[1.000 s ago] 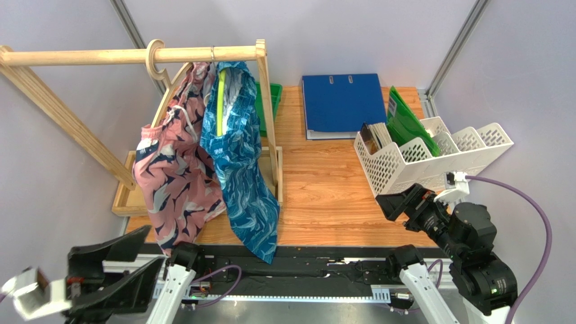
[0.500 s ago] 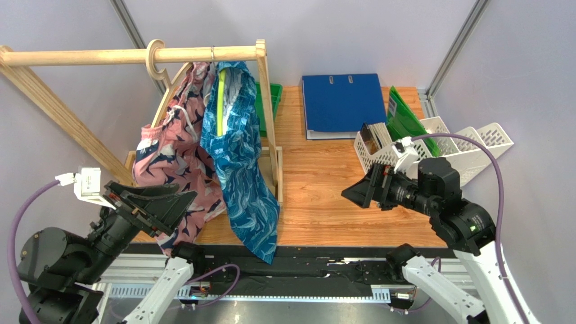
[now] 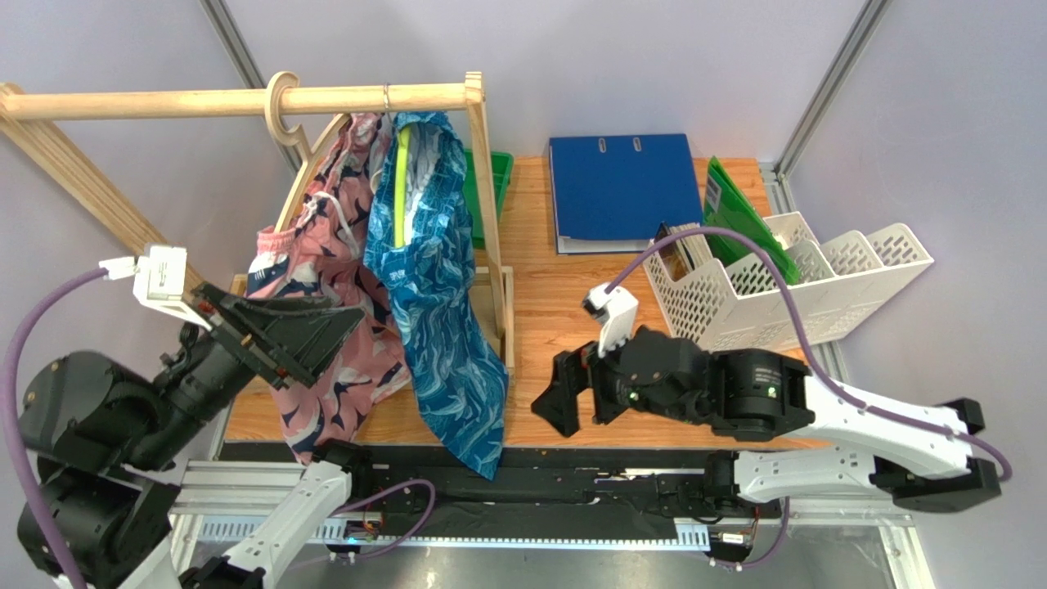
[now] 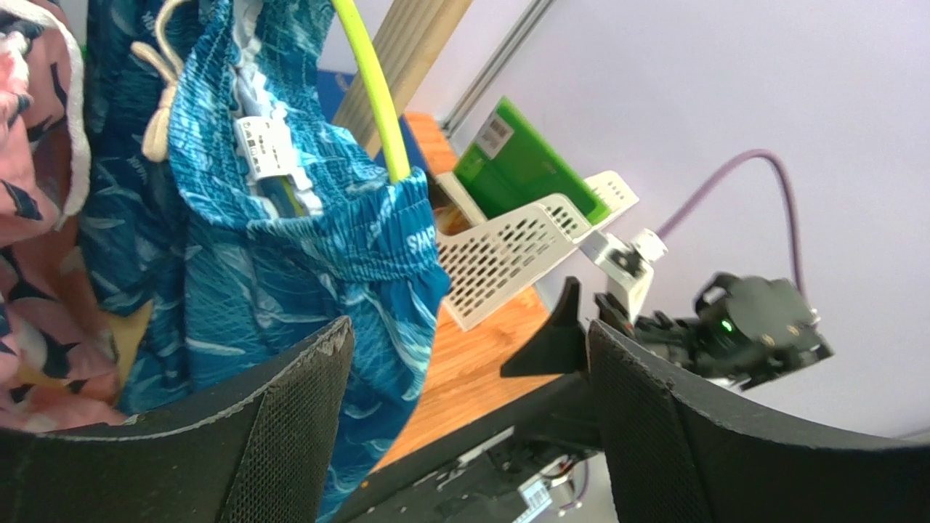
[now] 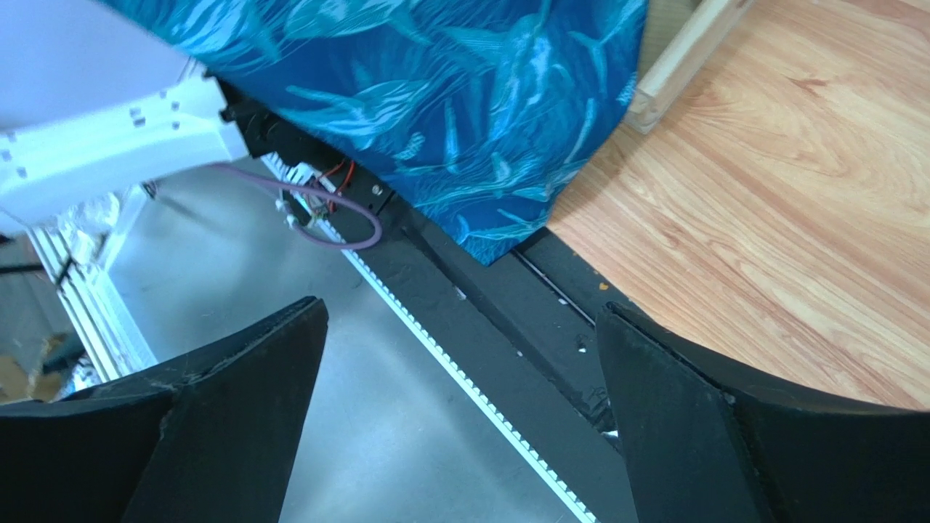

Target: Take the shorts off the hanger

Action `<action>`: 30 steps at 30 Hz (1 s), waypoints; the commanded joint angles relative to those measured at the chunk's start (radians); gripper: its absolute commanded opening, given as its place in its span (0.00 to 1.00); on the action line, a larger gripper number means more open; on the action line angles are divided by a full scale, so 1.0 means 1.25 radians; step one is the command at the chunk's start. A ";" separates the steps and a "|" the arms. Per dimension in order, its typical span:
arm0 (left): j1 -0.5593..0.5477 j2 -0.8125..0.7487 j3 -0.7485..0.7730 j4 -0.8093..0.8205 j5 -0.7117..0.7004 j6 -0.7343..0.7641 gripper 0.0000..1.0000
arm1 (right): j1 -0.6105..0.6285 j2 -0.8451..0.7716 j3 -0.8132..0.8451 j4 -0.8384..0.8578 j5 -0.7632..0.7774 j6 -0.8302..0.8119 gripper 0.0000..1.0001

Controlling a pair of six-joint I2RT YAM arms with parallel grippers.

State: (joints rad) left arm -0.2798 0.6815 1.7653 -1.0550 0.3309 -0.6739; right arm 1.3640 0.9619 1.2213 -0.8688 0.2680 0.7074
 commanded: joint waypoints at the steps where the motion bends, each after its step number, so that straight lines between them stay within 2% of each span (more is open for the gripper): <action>1: -0.001 0.101 0.099 -0.035 -0.029 0.074 0.81 | 0.103 0.048 0.082 0.040 0.176 0.027 1.00; 6: -0.001 0.197 0.208 -0.056 -0.072 0.133 0.78 | 0.154 0.054 0.091 0.037 0.204 0.037 1.00; 9: -0.001 0.245 0.217 -0.023 -0.033 0.129 0.73 | 0.156 0.029 0.069 0.051 0.204 0.043 1.00; 14: -0.001 0.289 0.189 0.028 -0.005 0.116 0.63 | 0.154 -0.015 0.040 0.063 0.198 0.050 1.00; 20: -0.001 0.304 0.119 0.109 0.004 0.101 0.62 | 0.156 -0.065 0.013 0.057 0.198 0.065 1.00; 25: -0.001 0.335 0.091 0.124 0.014 0.081 0.59 | 0.154 -0.092 0.000 0.056 0.211 0.071 1.00; 28: -0.001 0.343 0.076 0.148 0.040 0.068 0.53 | 0.156 -0.095 -0.006 0.053 0.218 0.072 1.00; 29: -0.001 0.346 0.069 0.160 0.047 0.059 0.46 | 0.156 -0.095 -0.009 0.052 0.218 0.072 1.00; 30: -0.001 0.345 0.068 0.167 0.052 0.056 0.44 | 0.153 -0.095 -0.010 0.052 0.219 0.073 1.00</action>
State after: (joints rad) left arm -0.2798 1.1114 1.8599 -0.9291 0.3477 -0.5758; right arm 1.5513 0.8528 1.2167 -0.8356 0.5011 0.7784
